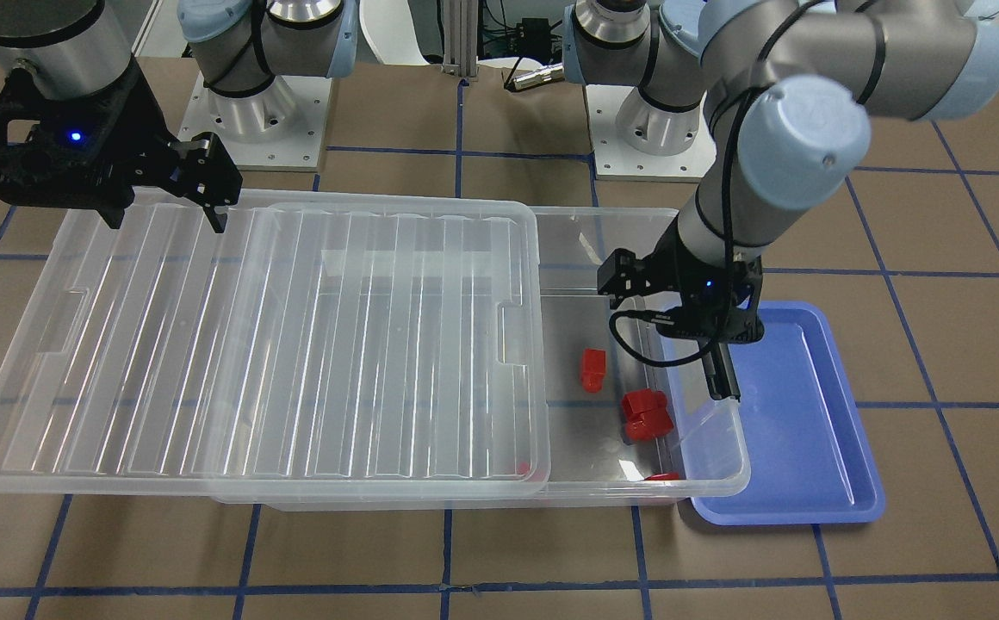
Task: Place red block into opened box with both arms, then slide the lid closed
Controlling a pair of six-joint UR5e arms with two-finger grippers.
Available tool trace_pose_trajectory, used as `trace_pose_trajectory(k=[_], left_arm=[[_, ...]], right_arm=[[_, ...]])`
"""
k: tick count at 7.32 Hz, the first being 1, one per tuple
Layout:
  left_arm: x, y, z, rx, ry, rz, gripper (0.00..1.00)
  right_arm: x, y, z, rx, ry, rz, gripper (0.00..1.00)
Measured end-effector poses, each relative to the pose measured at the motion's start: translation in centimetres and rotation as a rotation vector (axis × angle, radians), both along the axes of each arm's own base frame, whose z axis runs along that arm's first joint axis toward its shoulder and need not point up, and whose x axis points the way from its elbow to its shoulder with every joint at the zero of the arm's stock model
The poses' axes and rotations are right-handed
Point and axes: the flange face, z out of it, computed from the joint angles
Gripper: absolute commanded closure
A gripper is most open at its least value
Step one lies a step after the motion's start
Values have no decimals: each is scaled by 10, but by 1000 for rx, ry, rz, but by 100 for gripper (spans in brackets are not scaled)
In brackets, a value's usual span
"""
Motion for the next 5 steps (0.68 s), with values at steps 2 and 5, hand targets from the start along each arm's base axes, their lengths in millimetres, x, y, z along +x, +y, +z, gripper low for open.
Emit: trace_pose_trajectory(k=[2, 5], left_arm=[[2, 31, 69, -32, -9, -7, 0], [5, 68, 79, -27, -13, 1, 0]], right_arm=[[-58, -9, 6, -9, -3, -30, 0], [-159, -11, -1, 5, -10, 29, 0]])
